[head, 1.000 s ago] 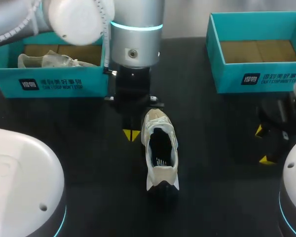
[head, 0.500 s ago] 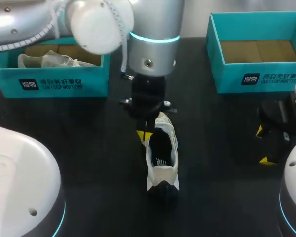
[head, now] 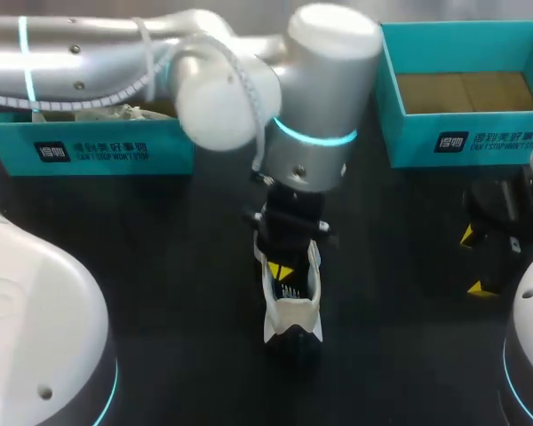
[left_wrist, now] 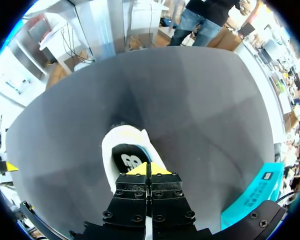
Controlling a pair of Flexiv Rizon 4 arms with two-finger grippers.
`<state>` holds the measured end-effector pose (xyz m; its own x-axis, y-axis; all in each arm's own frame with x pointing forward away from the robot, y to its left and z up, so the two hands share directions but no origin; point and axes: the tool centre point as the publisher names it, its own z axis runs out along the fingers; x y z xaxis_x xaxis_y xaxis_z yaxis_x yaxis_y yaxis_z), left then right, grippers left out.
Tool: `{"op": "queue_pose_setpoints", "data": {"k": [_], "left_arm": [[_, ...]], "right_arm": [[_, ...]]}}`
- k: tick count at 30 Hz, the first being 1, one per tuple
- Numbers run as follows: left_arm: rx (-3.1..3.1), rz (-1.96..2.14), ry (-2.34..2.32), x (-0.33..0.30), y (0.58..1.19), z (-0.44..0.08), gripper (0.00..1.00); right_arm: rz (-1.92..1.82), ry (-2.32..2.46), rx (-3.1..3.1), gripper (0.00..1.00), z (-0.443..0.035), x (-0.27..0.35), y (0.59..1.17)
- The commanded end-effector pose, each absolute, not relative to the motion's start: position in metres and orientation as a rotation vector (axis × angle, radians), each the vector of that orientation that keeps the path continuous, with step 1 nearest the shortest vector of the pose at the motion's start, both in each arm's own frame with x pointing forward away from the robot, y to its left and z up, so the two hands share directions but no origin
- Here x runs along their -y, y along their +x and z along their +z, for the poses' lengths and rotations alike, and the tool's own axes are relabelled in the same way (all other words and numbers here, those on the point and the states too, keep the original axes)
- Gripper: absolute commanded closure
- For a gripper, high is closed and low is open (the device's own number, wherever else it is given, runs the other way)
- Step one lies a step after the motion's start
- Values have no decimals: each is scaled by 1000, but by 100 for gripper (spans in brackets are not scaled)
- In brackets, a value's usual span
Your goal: Take the shoe out of the shoebox, open the shoe tongue, remove and reinsert the insole, then place the shoe into the shoebox
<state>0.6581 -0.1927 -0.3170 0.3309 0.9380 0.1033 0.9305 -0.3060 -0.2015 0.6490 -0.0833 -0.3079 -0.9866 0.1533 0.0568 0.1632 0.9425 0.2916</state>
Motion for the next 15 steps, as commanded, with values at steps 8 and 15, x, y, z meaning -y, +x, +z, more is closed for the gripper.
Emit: {"op": "queue_pose_setpoints", "data": {"k": [8,15], "left_arm": [[1692,-9,-2306,204,678,-354,100],[1670,-57,-2295,198,678,-372,100]], "right_arm": [[-463,-250,3065,0,-308,83,648],[-463,-250,3065,0,-308,83,648]]}}
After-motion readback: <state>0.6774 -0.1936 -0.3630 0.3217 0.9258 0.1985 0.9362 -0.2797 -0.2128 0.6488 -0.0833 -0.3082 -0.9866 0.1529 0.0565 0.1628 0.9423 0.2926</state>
